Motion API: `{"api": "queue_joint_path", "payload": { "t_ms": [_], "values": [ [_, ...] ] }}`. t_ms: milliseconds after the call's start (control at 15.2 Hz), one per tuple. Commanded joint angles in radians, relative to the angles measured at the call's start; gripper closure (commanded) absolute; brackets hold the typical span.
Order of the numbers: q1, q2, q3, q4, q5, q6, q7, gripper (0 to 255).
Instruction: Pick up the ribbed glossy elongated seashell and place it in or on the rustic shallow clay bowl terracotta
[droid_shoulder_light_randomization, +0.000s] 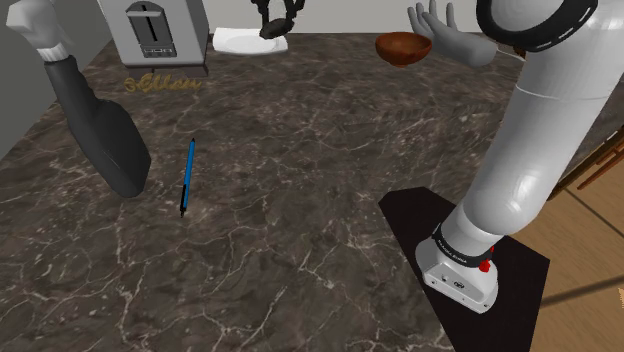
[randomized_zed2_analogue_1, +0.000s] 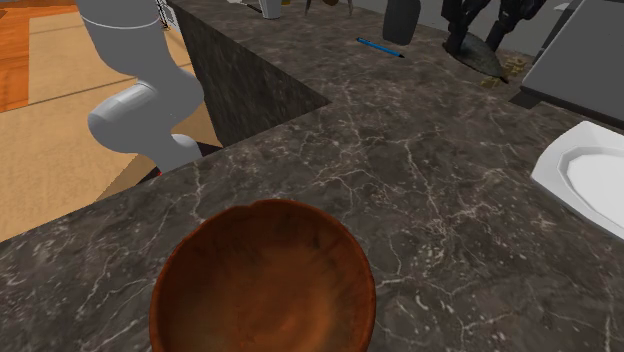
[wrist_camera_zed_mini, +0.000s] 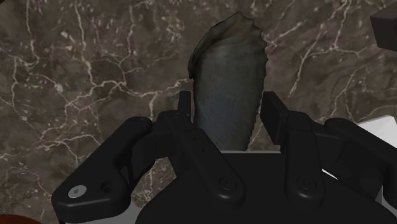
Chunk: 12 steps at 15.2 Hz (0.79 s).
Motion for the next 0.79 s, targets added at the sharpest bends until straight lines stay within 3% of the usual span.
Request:
{"api": "queue_joint_path", "payload": {
  "t_ms": [0,264,726],
  "values": [
    [0.004,0.018,0.001,0.054,-0.005,-0.037,0.003,255],
    [0.016,0.062,0.003,0.167,-0.017,-0.107,0.011,255],
    [-0.117,-0.125,-0.061,-0.086,0.037,-0.046,-0.163,255]
  ]
}}
